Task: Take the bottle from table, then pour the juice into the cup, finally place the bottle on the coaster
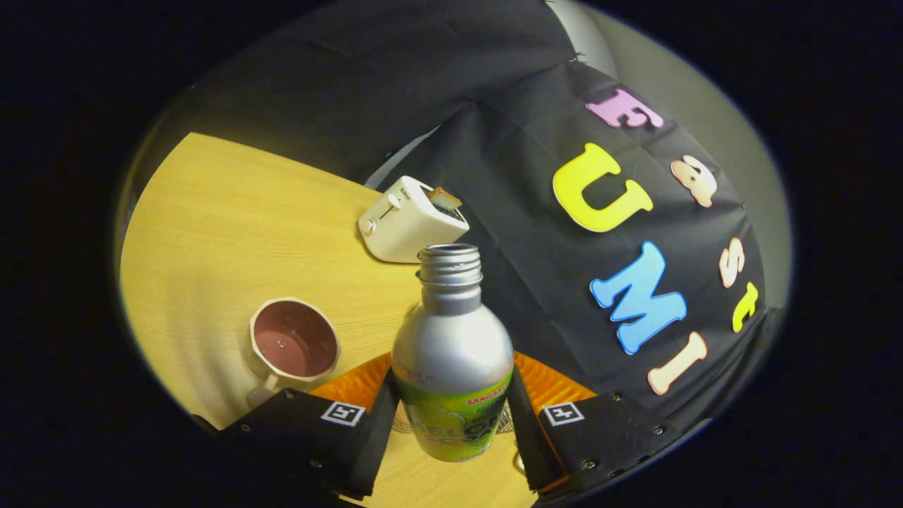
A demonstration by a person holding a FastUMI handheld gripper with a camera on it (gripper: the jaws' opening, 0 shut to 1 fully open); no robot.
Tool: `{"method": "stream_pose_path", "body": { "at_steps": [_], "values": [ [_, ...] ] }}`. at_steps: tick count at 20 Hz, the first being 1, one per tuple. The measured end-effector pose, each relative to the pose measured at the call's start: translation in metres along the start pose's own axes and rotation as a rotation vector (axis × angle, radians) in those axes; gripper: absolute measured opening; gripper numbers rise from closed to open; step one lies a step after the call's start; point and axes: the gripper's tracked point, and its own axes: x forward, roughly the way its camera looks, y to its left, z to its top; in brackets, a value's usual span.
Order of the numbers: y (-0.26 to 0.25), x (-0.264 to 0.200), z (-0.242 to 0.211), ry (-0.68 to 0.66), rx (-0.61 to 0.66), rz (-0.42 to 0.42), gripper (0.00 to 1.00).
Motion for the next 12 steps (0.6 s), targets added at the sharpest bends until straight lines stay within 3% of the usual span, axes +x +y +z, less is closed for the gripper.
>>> {"method": "stream_pose_path", "body": {
  "at_steps": [7,12],
  "values": [
    [-0.015,0.006,-0.009,-0.025,0.26,0.008,0.77],
    [-0.029,0.006,-0.012,-0.069,0.373,-0.024,0.77]
  ]
}}
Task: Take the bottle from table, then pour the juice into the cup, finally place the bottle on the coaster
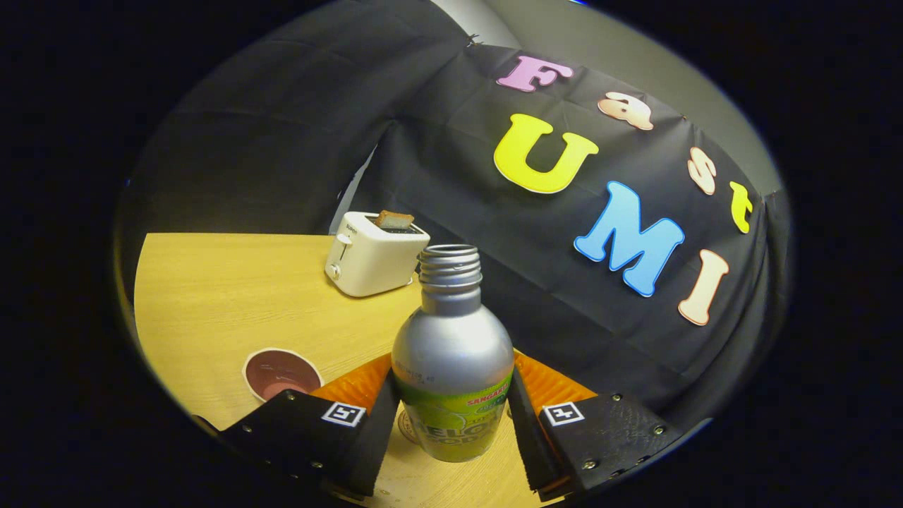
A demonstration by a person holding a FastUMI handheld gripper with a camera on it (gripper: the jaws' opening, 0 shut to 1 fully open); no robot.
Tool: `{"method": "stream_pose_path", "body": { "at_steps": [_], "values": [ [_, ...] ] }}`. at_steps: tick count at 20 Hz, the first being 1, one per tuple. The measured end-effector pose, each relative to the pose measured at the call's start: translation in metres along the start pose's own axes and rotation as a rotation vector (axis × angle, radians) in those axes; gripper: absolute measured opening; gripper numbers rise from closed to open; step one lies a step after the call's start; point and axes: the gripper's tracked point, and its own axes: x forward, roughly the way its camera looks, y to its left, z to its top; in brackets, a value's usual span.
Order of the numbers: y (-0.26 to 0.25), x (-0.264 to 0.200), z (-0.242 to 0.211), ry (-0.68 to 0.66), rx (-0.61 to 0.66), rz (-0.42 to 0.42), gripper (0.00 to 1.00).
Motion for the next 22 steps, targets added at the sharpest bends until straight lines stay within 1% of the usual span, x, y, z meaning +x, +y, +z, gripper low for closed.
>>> {"method": "stream_pose_path", "body": {
  "at_steps": [3,5,8,12,15,20,22],
  "values": [
    [-0.009,0.003,-0.003,-0.019,0.132,-0.001,0.77],
    [-0.02,0.003,-0.006,-0.028,0.219,-0.019,0.77],
    [-0.039,0.011,-0.015,-0.034,0.316,-0.049,0.77],
    [-0.05,0.019,-0.02,-0.066,0.489,-0.049,0.77],
    [-0.054,0.031,-0.031,-0.073,0.58,-0.046,0.77],
    [-0.053,0.052,-0.05,-0.06,0.613,-0.055,0.76],
    [-0.049,0.06,-0.062,-0.034,0.598,-0.056,0.77]
  ]
}}
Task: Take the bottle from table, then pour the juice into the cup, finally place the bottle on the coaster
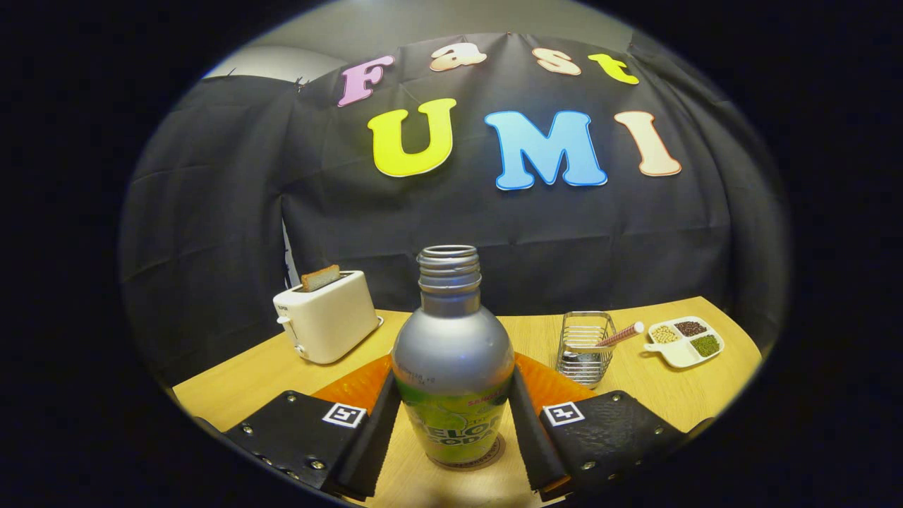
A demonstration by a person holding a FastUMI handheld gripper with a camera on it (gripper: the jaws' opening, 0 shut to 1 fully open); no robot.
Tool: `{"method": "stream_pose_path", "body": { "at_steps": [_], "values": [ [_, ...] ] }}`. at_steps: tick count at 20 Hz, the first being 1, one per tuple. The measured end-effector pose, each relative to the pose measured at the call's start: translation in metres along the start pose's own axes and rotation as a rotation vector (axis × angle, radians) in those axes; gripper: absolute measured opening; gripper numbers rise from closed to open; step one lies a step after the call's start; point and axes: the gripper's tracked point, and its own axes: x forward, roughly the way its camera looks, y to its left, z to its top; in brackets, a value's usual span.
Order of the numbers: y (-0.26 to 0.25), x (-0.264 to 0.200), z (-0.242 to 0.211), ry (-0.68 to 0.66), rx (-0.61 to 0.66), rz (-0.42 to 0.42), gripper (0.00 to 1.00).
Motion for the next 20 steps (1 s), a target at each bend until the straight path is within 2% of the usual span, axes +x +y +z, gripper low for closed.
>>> {"method": "stream_pose_path", "body": {
  "at_steps": [9,14,20],
  "values": [
    [-0.006,0.029,-0.028,0.016,0.006,-0.017,0.77],
    [-0.01,0.031,-0.034,0.023,0.018,-0.031,0.77],
    [-0.005,0.028,-0.04,0.008,-0.036,-0.028,0.77]
  ]
}}
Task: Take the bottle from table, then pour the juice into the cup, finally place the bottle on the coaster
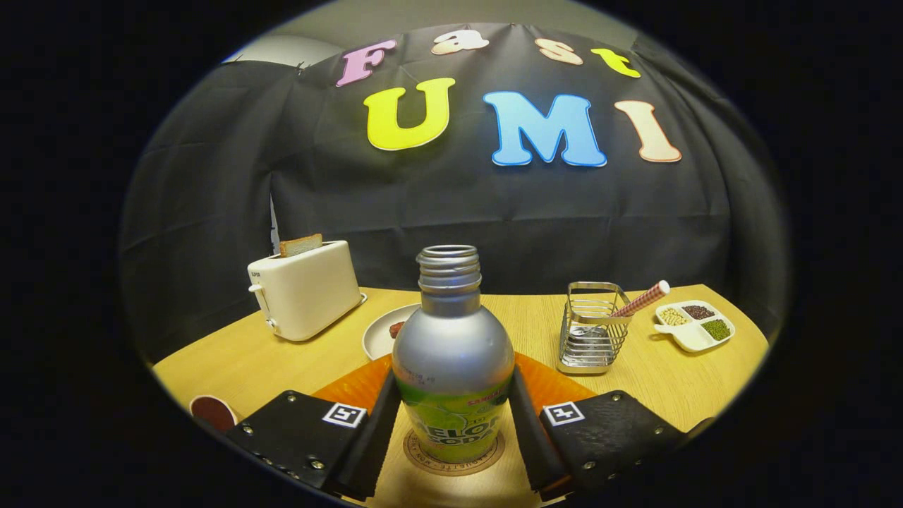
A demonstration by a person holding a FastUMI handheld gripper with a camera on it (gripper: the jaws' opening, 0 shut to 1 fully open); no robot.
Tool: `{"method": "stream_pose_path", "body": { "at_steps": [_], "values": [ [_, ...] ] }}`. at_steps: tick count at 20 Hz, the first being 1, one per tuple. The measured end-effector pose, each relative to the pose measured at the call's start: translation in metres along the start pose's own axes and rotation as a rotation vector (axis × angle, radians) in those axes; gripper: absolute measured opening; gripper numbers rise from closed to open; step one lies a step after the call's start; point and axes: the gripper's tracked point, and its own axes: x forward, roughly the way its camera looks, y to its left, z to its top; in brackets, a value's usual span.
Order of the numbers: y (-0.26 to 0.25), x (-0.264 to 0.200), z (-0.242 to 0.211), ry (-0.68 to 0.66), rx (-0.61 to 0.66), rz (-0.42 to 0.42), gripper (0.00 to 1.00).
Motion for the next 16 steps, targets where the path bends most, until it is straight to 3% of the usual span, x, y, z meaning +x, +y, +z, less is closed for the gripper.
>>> {"method": "stream_pose_path", "body": {
  "at_steps": [4,8,12,16],
  "values": [
    [0.001,-0.004,-0.002,0.005,-0.035,-0.008,0.83],
    [0.003,-0.016,0.034,-0.064,-0.024,-0.018,0.92],
    [-0.003,-0.055,0.11,-0.157,-0.025,-0.054,0.93],
    [-0.032,-0.116,0.206,-0.242,-0.054,-0.162,0.93]
  ]
}}
